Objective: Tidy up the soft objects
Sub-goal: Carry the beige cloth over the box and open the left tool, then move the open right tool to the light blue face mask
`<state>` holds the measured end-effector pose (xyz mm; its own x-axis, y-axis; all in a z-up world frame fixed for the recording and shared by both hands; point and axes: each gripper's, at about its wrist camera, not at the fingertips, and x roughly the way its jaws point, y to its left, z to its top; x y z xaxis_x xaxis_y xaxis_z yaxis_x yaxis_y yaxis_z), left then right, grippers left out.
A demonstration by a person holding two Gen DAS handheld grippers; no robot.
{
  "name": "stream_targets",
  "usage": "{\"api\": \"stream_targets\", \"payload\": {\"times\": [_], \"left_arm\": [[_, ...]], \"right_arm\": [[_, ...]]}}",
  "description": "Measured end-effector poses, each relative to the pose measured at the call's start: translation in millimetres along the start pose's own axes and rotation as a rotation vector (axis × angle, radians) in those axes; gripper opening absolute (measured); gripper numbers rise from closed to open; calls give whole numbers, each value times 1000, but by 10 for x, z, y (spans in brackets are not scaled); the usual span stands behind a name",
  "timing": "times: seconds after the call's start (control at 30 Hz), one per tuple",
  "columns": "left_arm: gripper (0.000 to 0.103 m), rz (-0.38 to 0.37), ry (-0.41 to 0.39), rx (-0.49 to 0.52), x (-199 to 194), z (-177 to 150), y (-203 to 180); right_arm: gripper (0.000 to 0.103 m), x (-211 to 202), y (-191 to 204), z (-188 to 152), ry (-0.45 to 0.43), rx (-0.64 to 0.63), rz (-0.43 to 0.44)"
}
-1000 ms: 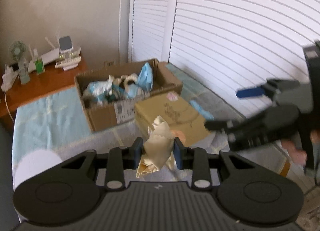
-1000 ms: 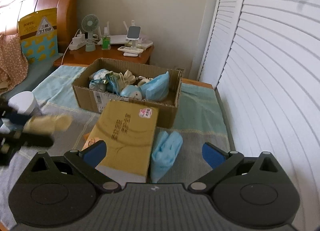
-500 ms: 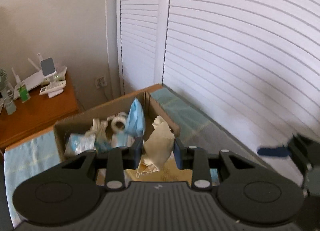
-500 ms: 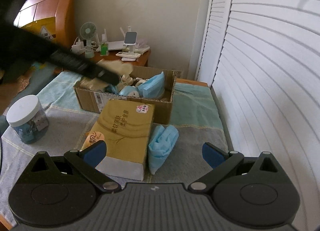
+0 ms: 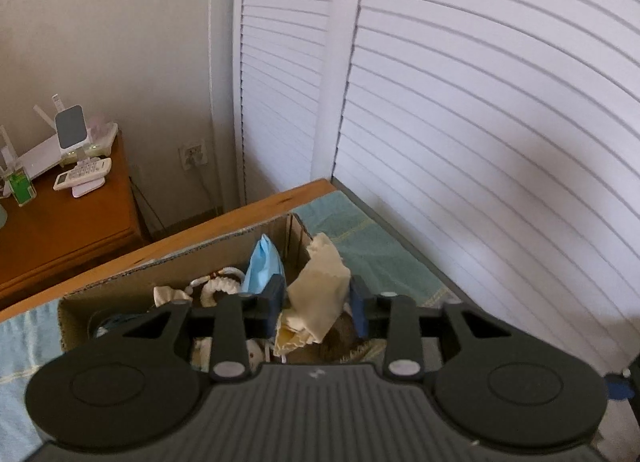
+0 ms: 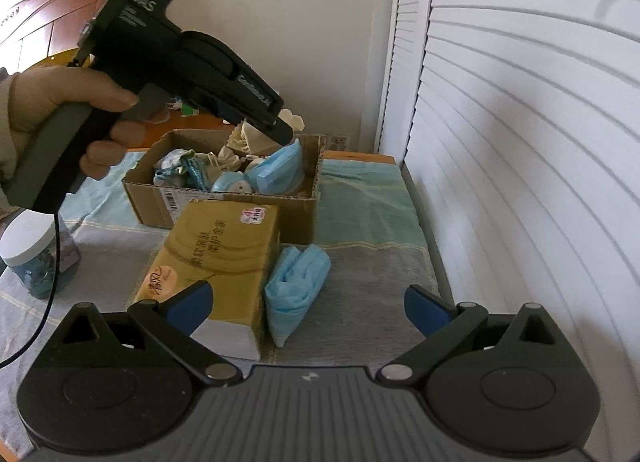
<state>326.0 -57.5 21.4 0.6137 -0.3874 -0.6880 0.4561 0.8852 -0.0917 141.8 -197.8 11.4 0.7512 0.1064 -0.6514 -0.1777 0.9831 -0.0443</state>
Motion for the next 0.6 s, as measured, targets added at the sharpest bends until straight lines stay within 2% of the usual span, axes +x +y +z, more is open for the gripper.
{"api": "stream_targets", "payload": {"times": [0.03, 0.1, 0.33, 0.6], "left_arm": [[71, 15, -7, -7, -5, 0, -2], [86, 56, -30, -6, -46, -15, -13], [86, 80, -46, -5, -291, -96, 16], [86, 91, -62, 39, -730, -431, -93]], "right_arm": [[103, 7, -5, 1, 2, 0, -2], [103, 8, -22, -4, 0, 2, -3], [103, -9, -49, -15, -3, 28, -4], [103, -58, -43, -115, 26, 26, -27]]}}
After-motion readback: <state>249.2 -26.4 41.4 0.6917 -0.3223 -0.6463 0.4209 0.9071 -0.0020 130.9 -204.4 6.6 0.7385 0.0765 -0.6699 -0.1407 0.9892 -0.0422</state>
